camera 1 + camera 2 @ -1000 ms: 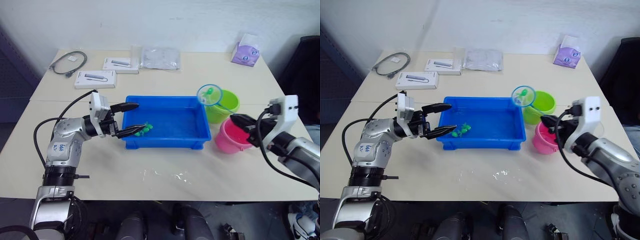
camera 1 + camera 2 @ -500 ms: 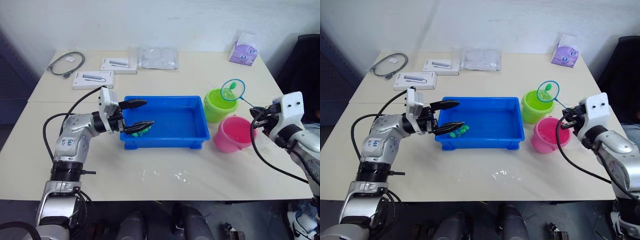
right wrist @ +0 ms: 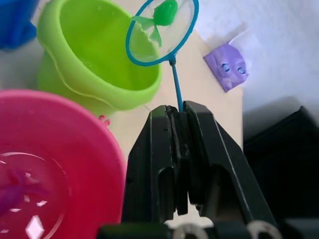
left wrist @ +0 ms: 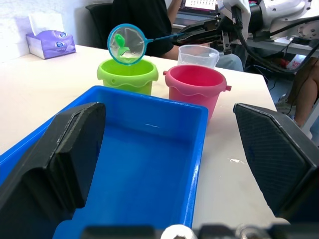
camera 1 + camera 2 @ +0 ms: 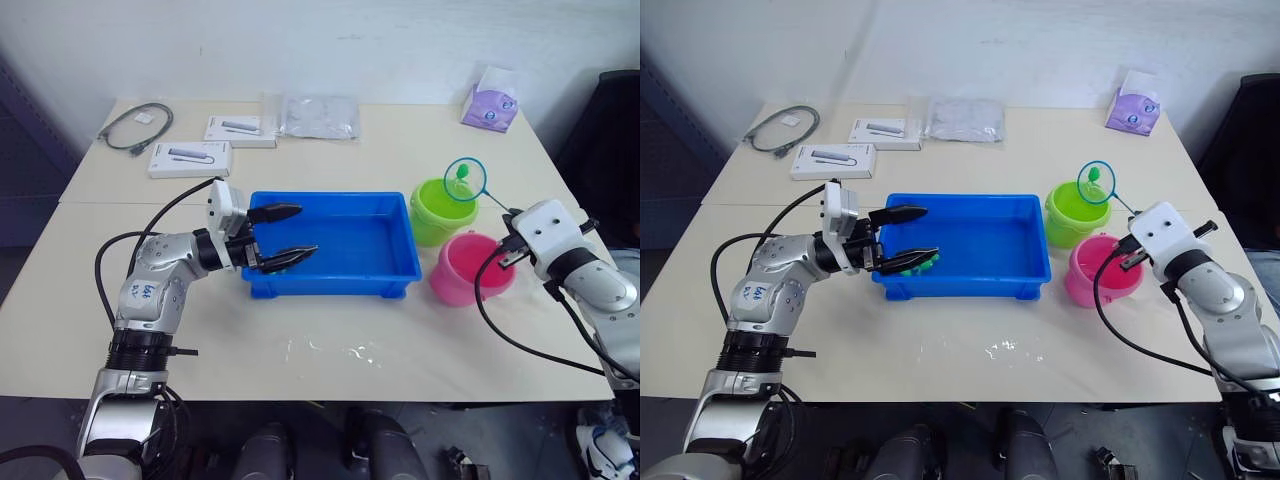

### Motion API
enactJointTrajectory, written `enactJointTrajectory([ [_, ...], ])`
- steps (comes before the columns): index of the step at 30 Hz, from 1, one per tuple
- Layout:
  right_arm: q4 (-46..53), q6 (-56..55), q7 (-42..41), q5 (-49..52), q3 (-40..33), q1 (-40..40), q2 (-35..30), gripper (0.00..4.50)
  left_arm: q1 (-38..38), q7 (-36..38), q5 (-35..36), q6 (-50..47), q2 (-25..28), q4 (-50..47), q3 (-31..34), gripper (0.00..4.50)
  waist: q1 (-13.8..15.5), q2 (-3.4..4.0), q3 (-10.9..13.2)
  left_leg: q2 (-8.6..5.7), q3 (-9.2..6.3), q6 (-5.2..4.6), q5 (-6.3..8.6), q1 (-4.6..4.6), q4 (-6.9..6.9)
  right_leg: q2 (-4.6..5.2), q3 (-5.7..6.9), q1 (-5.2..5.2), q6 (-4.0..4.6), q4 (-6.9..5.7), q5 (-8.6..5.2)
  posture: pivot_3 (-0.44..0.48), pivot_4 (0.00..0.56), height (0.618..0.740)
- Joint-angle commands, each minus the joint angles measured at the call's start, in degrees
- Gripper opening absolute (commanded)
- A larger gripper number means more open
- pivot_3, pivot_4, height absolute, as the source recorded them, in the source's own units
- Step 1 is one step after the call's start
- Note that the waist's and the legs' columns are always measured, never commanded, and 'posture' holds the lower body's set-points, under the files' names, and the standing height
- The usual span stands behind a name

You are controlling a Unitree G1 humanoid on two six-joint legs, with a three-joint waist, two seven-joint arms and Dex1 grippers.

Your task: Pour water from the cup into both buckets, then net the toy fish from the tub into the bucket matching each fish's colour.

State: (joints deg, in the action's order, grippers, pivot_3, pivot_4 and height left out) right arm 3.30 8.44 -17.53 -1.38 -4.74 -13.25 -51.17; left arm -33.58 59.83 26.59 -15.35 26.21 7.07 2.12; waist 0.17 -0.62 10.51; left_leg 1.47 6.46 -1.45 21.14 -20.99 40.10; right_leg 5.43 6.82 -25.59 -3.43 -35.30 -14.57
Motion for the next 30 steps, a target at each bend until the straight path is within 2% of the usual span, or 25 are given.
enactJointTrajectory([
  [1,-2.0,-9.5,2.4,-9.0,0.0,0.4,-3.6,0.0,-0.2,-0.1,-0.2,1.0,0.4,-2.5,0.2,4.43,0.0,0.0,0.0,0.01,0.0,0.0,0.0,0.01,0.0,0.0,0.0,0.0,0.0,0.0,0.0,0.0,0.15,0.74],
  [5,-4.5,-15.4,5.5,-19.5,1.8,1.3,-6.6,0.0,-0.3,-0.5,-0.8,2.7,0.3,-2.0,0.4,4.43,-0.2,0.0,0.0,0.02,0.07,0.03,-0.01,0.07,0.0,0.0,-0.09,0.01,0.0,-0.03,0.0,0.0,0.15,0.74],
  [9,-5.7,-18.7,6.2,-23.0,2.0,1.2,-6.6,0.0,-0.2,-0.2,-0.9,3.2,0.4,-1.5,0.3,4.43,-0.2,0.0,0.0,0.04,0.14,0.07,-0.04,0.15,0.0,-0.02,-0.16,0.02,0.0,-0.08,0.0,0.0,0.15,0.74],
  [14,-5.6,-19.5,6.4,-22.1,-0.5,1.2,-4.7,0.0,-0.1,-0.6,-0.9,4.2,0.2,-1.1,0.8,4.43,-0.2,0.0,0.0,0.06,0.27,0.08,-0.04,0.32,-0.02,-0.03,-0.31,0.09,0.0,-0.14,0.0,0.0,0.15,0.74],
  [15,-4.5,-18.0,5.9,-18.9,-2.1,0.7,-2.8,0.0,0.0,-0.7,-0.7,4.5,0.2,-0.9,1.3,4.43,-0.2,0.0,0.0,0.06,0.28,0.08,-0.04,0.35,-0.02,-0.03,-0.33,0.11,0.0,-0.15,0.0,0.0,0.15,0.74],
  [17,-1.5,-13.1,1.0,-8.1,-4.7,-0.7,2.0,0.0,0.3,-0.2,1.0,3.9,1.1,-0.3,3.2,4.43,-0.3,0.0,0.0,0.07,0.32,0.08,-0.04,0.41,-0.02,-0.05,-0.38,0.13,0.01,-0.18,0.0,0.0,0.15,0.74],
  [20,6.3,2.9,-7.1,9.2,-7.7,-3.6,7.8,0.0,1.3,1.8,1.7,4.2,5.0,2.1,6.6,4.43,-0.7,0.0,0.0,0.13,0.41,0.1,-0.03,0.55,-0.03,-0.13,-0.54,0.14,0.01,-0.27,0.0,0.0,0.15,0.74],
  [24,15.9,24.2,-13.8,24.3,-5.3,-7.8,9.1,0.0,4.2,4.8,1.4,5.4,11.3,6.0,10.5,4.43,-1.2,0.03,0.0,0.19,0.39,0.13,-0.03,0.65,-0.04,-0.09,-0.52,0.13,0.2,-0.42,-0.09,0.0,0.15,0.74],
  [27,21.0,35.2,-15.6,29.0,0.0,-9.9,9.1,0.0,6.9,6.5,0.7,6.3,14.4,6.6,11.8,4.43,-0.8,0.02,0.0,0.19,0.34,0.12,-0.01,0.64,-0.05,-0.03,-0.47,0.13,0.23,-0.45,-0.11,0.0,0.15,0.74],
  [30,22.8,42.5,-15.3,28.7,6.3,-12.7,9.3,0.0,8.8,6.9,0.5,6.9,15.6,5.5,12.1,4.43,-0.2,0.02,0.0,0.1,0.32,0.04,0.04,0.58,-0.03,0.09,-0.43,0.11,0.23,-0.43,-0.1,0.0,0.15,0.74],
])
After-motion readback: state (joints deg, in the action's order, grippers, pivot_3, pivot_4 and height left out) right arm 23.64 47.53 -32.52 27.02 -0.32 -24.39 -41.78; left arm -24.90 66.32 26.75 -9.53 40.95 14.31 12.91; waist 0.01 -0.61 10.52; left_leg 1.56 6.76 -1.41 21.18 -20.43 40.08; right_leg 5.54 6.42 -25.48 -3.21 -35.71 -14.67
